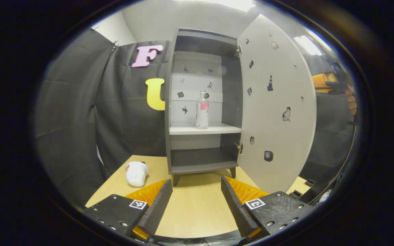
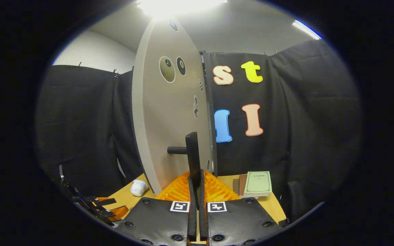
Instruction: Open the cabinet door with the right hand, grasp the bottle in the cabinet with the left hand and place it on the coaster, then close the cabinet door with the right hand.
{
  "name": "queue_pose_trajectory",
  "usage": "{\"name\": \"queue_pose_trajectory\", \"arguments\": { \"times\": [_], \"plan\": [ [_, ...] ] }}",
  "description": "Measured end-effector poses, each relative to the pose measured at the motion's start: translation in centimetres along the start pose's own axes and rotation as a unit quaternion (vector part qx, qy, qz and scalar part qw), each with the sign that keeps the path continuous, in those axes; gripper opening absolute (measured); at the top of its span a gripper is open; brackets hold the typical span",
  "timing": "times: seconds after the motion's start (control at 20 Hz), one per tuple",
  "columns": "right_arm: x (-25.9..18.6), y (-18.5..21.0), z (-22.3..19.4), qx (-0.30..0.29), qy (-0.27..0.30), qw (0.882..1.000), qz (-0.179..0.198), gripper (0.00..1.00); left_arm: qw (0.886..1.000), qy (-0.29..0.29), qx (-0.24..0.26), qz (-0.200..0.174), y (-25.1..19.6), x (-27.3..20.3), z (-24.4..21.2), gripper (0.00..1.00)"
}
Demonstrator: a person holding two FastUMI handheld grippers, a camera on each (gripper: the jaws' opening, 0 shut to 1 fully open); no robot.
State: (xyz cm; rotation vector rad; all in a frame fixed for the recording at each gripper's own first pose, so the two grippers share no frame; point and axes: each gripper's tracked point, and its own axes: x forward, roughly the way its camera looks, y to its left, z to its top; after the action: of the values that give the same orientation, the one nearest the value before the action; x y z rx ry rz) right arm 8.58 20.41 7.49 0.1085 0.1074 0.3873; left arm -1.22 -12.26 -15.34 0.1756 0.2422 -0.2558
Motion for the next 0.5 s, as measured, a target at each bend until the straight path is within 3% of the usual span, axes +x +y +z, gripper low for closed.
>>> {"name": "queue_pose_trajectory", "arguments": {
  "times": [0.35, 0.5],
  "plan": [
    [1.0, -3.8, 0.4, 0.008, -0.004, 0.999, -0.052, 0.04, 1.000, 0.007, -0.002, -0.002, -0.3, 0.5, -0.6, 0.88],
    [0.9, -4.5, 0.3, 0.015, -0.002, 0.998, -0.057, 0.03, 1.000, 0.002, -0.013, -0.003, -0.1, 0.3, -0.2, 0.87]
  ]
}}
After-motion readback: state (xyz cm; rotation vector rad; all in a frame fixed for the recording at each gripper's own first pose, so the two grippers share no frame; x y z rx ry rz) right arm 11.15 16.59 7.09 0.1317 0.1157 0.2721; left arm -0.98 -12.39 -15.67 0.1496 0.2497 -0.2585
